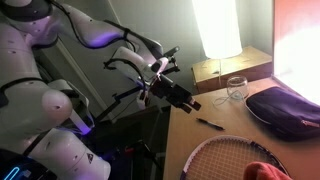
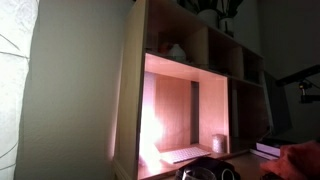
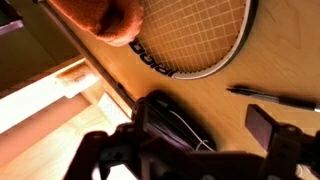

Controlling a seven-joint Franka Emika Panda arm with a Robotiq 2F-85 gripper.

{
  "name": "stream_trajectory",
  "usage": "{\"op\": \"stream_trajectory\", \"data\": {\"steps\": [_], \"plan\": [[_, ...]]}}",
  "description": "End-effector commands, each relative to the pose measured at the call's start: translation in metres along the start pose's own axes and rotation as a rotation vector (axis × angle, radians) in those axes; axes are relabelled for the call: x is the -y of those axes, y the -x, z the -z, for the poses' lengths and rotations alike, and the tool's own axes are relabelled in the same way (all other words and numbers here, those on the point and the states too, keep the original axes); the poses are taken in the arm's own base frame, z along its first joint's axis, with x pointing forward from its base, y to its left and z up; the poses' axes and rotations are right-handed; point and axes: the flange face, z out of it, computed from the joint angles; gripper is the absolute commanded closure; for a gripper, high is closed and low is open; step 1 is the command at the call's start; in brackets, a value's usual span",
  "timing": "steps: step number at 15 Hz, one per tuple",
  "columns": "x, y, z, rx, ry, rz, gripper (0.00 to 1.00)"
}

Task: Use the towel to wipe the monitor and put the pen in the jar

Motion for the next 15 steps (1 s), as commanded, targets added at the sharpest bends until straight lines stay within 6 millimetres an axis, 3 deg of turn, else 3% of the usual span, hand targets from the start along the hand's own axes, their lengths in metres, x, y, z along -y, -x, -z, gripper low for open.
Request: {"op": "stream_trajectory", "data": {"steps": [1, 8, 15], "plan": [[-0.009, -0.014, 0.01, -0.02, -0.14, -0.103, 0.0], [-0.003, -0.026, 0.02, -0.021, -0.277, -0.361, 0.0], [0.003, -0.05, 0.021, -0.063, -0.227, -0.337, 0.0]]}}
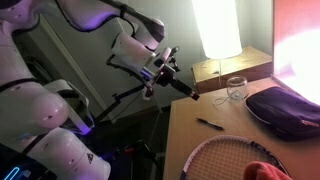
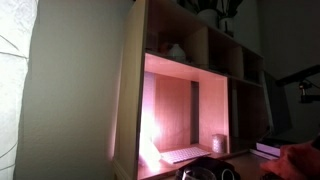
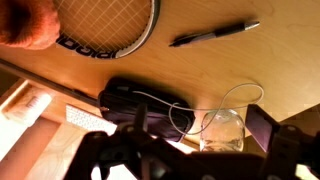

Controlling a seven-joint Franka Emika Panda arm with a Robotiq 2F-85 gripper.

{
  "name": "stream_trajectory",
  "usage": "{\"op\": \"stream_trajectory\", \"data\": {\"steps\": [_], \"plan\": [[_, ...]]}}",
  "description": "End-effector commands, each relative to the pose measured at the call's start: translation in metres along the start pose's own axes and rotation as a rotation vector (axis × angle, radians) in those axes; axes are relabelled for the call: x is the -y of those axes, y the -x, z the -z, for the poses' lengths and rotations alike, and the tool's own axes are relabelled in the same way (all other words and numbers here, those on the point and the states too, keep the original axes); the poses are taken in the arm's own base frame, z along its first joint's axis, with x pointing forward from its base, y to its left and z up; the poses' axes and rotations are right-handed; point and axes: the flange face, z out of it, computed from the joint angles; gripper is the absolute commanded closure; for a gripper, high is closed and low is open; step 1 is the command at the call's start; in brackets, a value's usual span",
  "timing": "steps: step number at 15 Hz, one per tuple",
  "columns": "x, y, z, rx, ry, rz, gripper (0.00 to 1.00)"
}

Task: Use the towel to wipe the monitor and put the pen in the jar

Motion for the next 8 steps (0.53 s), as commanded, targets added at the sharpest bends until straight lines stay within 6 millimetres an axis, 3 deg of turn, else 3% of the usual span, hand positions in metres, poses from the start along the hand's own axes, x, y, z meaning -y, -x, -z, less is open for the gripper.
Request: {"op": "stream_trajectory", "data": {"steps": [1, 8], "plan": [[0.0074, -0.0103, 0.0012, -0.015, 0.039, 0.024, 0.0], [0.0088, -0.0186, -0.0017, -0.038, 0.096, 0.073, 0.0]]}}
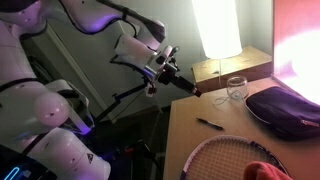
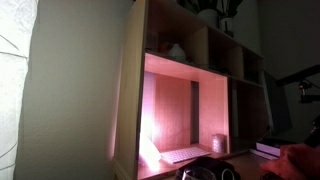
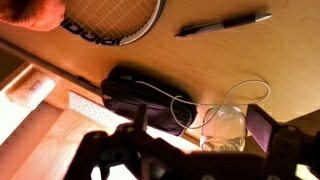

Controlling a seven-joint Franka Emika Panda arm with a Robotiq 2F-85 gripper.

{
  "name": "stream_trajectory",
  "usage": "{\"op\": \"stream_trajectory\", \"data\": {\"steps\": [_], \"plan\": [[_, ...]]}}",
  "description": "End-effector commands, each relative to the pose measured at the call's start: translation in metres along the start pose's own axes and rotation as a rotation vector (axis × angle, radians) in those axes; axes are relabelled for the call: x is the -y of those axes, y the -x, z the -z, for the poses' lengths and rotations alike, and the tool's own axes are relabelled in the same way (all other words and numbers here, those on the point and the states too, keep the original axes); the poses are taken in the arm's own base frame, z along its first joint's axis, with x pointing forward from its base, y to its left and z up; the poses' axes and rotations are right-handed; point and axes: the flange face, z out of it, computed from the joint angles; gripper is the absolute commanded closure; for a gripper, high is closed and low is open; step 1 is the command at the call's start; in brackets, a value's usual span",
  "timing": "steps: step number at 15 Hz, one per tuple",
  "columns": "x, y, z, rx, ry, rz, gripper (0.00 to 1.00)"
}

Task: Use the towel to wipe the monitor and put the pen in the jar

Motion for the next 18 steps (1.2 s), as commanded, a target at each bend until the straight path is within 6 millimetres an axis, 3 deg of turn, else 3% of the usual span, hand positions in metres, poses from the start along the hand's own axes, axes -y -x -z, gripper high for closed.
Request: {"op": "stream_trajectory", "data": {"steps": [1, 10, 11, 18], "plan": [[-0.002, -0.011, 0.002, -0.016, 0.052, 0.019, 0.0], [-0.029, -0.007, -0.002, 0.005, 0.074, 0.021, 0.0], [-0.021, -0.008, -0.005, -0.01, 0.061, 0.003, 0.0], [-0.026, -0.007, -0.006, -0.006, 0.067, 0.01, 0.0]]}}
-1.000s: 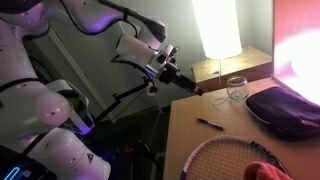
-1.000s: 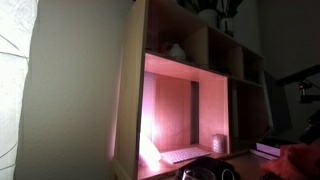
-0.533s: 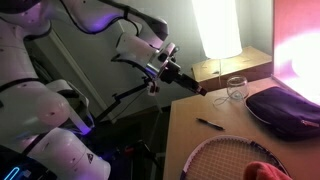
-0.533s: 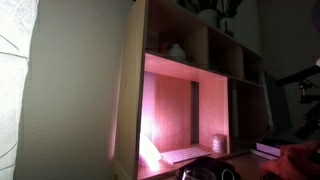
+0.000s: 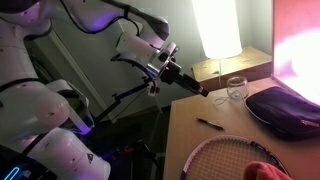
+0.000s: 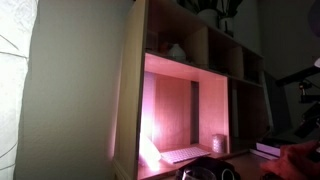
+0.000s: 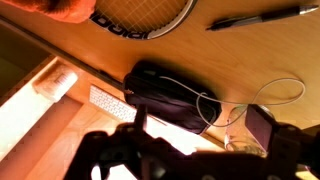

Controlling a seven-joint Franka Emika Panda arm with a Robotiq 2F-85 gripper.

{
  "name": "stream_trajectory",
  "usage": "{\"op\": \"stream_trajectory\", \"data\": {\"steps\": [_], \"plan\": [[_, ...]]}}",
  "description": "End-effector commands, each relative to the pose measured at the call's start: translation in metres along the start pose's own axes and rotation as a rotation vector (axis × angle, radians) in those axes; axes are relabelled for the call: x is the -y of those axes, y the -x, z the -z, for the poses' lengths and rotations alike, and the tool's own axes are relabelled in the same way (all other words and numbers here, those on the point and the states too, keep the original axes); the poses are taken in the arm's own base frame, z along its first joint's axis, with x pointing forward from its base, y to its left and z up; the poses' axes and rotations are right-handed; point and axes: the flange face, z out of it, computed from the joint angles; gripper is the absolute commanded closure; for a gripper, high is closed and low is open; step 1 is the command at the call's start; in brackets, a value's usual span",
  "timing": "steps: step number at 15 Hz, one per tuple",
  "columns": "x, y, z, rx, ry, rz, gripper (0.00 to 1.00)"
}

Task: Use the towel to wipe the monitor and put the pen in the jar

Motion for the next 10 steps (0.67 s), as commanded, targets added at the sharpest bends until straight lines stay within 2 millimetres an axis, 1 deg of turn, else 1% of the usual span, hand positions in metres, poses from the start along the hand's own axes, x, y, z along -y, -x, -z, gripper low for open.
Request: {"op": "stream_trajectory", "data": {"steps": [1, 3, 8, 10], "plan": [[-0.001, 0.003, -0.003, 0.011, -0.003, -0.006, 0.0], [0.003, 0.009, -0.011, 0.027, -0.03, -0.024, 0.0], [0.027, 0.028, -0.037, 0.093, -0.097, -0.046, 0.0], [0.034, 0.032, -0.046, 0.113, -0.119, -0.067, 0.0]]}}
